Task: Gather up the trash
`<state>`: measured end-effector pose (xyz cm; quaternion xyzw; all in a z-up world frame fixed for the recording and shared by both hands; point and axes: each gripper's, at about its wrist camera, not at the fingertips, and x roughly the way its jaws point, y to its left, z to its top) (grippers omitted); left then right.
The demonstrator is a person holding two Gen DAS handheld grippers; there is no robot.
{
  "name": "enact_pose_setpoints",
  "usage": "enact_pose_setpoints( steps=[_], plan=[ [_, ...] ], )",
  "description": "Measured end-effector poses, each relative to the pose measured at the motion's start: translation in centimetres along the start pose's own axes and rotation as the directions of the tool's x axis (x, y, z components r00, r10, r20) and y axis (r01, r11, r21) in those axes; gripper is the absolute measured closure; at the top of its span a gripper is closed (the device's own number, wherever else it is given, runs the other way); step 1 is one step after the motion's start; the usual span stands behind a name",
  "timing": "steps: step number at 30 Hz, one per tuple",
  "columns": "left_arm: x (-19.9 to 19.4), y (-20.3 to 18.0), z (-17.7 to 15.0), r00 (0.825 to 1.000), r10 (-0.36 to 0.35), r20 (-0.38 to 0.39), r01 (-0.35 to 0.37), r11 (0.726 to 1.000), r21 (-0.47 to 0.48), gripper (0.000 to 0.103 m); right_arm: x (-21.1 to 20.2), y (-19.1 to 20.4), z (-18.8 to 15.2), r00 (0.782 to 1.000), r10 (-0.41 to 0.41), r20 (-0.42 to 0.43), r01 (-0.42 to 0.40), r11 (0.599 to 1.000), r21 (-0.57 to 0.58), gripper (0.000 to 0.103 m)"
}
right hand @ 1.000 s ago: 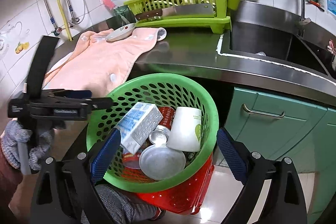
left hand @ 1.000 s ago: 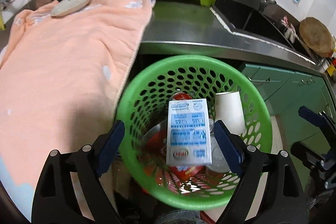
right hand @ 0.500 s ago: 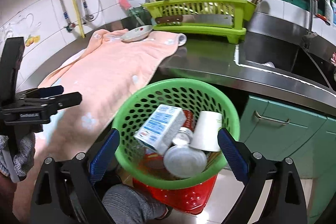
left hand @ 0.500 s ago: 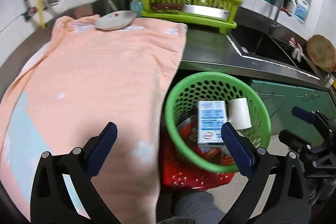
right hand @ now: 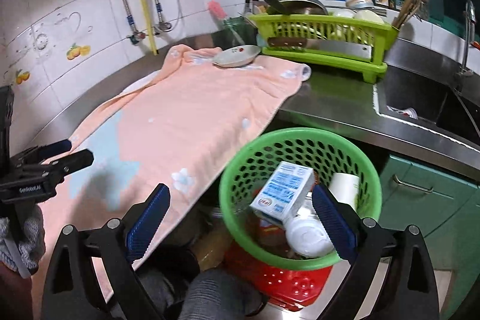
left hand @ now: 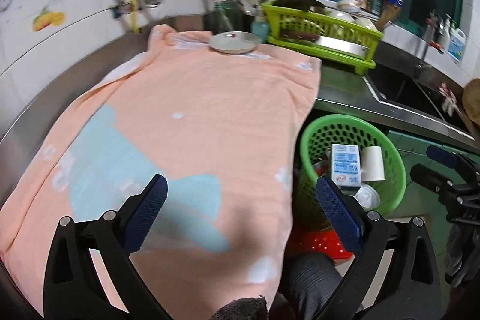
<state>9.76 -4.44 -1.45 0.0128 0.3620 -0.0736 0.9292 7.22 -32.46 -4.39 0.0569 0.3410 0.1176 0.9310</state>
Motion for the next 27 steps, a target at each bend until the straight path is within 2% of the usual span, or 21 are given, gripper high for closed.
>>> enact_pose_setpoints(
  steps=[4,11,16,27],
  plan=[
    [-1.6,1.6,-1.1,1.000,0.010,0.016,-0.009,0.999,-0.052,0.005,-0.4,1.2,0.0,1.000,0.015,0.000,-0.015,1.000,-0.002,0.011],
    [-3.3,2.6,-2.5,0.998,0.041,0.057,-0.036,0.996,-0.086,0.005,-1.3,1.9,-0.2,1.000,0.017,0.010,-0.017,1.000,0.006,0.010],
    [-3.6,2.9,-2.9,0.996,0.060,0.060,-0.054,0.993,-0.105,0.005,-1.7,2.3,-0.5,1.000,0.008,0.020,-0.008,1.000,0.008,0.010],
    [-3.2,3.1,-3.4,0.998,0.045,0.049,-0.038,0.991,-0.132,0.005,-2.1,2.9,-0.6,0.999,0.011,0.031,-0.011,1.000,-0.003,0.010]
  ],
)
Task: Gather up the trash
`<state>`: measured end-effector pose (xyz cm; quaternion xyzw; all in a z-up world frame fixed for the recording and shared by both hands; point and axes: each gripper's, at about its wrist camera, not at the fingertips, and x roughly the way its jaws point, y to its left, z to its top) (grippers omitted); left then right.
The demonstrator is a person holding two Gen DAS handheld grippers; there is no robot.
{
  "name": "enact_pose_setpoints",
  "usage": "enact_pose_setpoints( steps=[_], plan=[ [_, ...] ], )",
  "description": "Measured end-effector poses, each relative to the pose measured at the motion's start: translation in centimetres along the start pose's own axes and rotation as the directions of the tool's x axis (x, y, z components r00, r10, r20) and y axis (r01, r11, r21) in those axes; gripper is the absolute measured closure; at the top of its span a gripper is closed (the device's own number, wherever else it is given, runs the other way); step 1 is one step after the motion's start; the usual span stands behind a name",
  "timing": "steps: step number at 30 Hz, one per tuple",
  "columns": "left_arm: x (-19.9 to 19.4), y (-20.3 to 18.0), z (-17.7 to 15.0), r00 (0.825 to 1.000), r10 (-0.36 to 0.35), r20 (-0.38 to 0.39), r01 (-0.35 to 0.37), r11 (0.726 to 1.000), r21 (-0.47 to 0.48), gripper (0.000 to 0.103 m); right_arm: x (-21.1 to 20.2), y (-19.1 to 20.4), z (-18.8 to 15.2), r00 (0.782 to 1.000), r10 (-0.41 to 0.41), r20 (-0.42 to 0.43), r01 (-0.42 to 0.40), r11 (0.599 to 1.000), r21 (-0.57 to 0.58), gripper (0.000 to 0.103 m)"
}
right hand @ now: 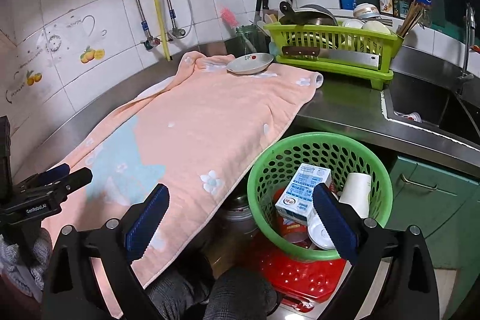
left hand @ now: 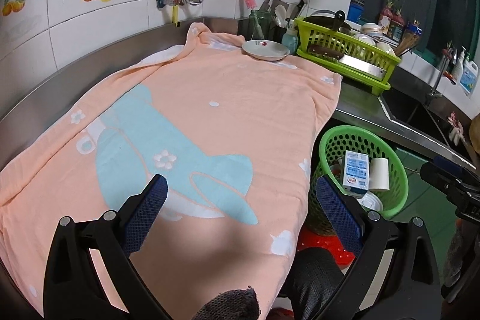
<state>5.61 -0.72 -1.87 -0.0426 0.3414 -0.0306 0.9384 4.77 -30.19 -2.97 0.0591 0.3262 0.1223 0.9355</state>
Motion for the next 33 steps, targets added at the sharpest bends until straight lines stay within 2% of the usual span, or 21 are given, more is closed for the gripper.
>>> enact_pose_setpoints(
  steps=[15,25,33],
  plan=[
    [-0.9,-0.2,-0.1,0.999,0.015,0.035,-0.015,1.000,-0.006,0.005,-0.1,-0.3,-0.1,1.000,-0.015,0.018,0.015,1.000,0.020,0.010],
    [-1.5,-0.8,-0.1,0.995,0.063,0.083,-0.063,0.998,-0.005,0.005,-0.4,-0.5,-0.5,0.997,-0.048,0.054,0.046,0.998,0.036,0.010],
    [-1.4,-1.8,-0.4,0.992,0.080,0.093,-0.083,0.996,0.022,0.005,-0.7,-0.2,-0.8,0.995,-0.073,0.074,0.072,0.997,0.024,0.010]
  ],
)
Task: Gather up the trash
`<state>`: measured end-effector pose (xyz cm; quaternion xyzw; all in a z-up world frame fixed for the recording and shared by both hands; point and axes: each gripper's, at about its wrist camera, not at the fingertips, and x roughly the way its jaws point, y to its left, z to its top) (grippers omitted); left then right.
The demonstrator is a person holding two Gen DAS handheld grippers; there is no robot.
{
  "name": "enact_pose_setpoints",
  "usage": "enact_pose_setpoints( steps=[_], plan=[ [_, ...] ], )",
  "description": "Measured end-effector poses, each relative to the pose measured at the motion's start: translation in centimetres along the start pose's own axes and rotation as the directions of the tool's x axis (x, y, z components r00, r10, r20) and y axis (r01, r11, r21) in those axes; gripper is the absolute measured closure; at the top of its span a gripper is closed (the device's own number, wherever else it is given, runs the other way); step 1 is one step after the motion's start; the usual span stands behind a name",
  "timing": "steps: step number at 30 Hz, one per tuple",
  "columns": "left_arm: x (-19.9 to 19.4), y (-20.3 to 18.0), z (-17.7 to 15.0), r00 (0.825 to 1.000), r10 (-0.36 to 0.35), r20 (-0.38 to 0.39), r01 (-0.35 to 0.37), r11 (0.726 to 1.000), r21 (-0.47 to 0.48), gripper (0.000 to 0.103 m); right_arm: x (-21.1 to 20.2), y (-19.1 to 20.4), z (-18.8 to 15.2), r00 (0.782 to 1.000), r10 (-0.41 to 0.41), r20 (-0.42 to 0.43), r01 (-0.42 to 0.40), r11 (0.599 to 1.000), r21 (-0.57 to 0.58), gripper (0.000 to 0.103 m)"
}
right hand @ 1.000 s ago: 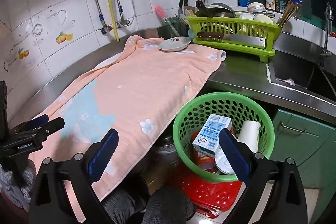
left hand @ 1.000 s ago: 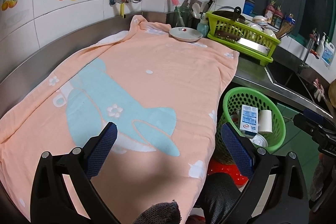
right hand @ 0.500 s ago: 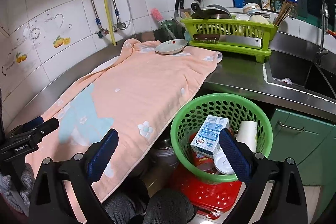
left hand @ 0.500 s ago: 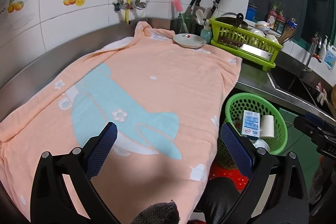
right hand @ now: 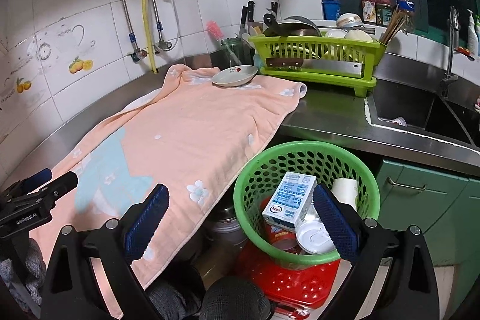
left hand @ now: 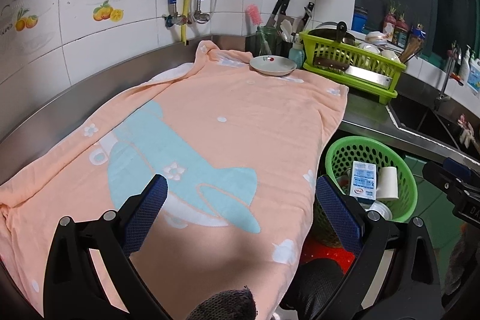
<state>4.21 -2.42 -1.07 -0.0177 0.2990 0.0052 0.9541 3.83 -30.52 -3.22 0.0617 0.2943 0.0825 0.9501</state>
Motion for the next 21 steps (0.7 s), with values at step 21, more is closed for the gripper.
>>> enact_pose_setpoints(
  steps=[21],
  plan=[
    [-0.16,-0.52,-0.07,1.000,0.000,0.003,0.000,1.000,0.014,0.005,-0.76,0.02,0.09,1.000,-0.007,0.022,0.007,1.000,-0.007,0.010]
  ],
)
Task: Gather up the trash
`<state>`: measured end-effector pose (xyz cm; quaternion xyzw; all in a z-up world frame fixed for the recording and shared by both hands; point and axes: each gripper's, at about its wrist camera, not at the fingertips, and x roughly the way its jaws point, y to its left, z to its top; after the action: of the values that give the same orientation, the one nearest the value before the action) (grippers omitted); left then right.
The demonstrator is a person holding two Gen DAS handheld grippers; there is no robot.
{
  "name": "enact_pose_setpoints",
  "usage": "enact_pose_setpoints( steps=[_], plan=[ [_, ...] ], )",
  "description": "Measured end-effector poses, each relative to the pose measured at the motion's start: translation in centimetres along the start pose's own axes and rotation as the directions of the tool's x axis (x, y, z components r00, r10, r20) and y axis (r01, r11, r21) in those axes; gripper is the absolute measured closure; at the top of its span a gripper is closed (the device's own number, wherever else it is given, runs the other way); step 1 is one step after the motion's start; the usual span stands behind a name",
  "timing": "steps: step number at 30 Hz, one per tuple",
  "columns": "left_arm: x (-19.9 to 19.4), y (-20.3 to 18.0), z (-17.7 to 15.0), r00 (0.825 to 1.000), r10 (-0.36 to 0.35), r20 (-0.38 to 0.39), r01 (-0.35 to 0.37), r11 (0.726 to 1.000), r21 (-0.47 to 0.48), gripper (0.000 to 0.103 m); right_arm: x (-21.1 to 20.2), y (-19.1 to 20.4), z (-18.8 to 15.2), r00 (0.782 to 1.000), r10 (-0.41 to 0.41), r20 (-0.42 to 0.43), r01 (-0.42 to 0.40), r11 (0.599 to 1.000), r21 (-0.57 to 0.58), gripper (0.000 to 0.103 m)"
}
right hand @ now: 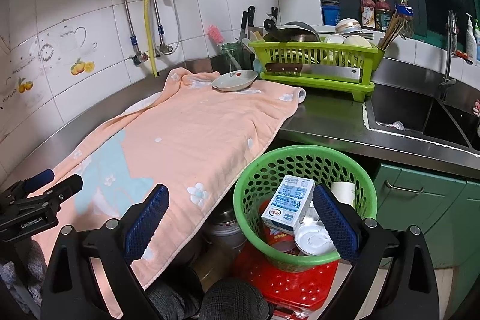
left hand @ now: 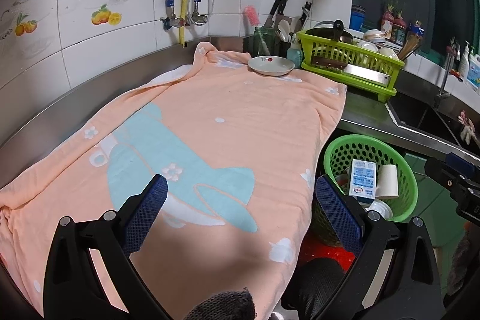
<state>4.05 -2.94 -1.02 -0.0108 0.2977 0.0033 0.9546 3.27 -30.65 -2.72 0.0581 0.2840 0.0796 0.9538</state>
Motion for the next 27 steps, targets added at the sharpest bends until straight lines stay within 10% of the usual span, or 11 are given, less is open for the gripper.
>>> enact_pose_setpoints(
  steps=[27],
  plan=[
    [0.19,-0.72,-0.13,1.000,-0.013,-0.009,0.013,1.000,0.012,0.005,0.20,0.27,0.10,1.000,0.006,-0.007,-0.006,1.000,-0.010,0.010]
  ],
)
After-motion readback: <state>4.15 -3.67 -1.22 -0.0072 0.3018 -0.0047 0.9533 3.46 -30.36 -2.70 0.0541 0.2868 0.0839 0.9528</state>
